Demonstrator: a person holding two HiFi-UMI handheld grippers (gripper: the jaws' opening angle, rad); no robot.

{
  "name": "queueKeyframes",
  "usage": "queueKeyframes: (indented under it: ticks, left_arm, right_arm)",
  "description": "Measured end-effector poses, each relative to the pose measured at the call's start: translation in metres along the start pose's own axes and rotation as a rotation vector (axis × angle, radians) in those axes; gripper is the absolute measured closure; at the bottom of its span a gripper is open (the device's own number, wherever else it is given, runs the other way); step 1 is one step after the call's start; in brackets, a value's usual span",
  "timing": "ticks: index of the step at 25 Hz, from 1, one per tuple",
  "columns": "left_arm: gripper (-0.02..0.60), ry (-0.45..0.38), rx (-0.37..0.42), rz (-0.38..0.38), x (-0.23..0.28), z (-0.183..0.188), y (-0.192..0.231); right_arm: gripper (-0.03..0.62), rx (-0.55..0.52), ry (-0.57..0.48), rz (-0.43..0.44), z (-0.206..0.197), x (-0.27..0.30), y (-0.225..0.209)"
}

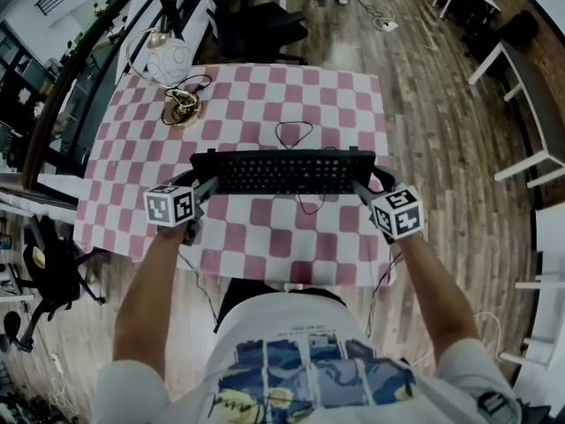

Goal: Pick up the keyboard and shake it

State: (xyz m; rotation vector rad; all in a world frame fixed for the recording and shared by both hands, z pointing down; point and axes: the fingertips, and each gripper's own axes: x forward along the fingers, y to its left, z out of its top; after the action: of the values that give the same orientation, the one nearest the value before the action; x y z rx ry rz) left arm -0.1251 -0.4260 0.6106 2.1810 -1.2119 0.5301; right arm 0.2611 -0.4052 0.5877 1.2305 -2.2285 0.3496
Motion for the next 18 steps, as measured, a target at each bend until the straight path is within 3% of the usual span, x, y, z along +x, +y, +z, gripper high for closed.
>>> queueKeyframes:
  ticks: [18]
  left_arm:
    - [0.314,-0.287,0.162,0.12,-0.095,0.107,-0.026]
  right_arm:
    - [0.37,-0.268,-0.301,-0.079,0.14,-0.059,-0.002]
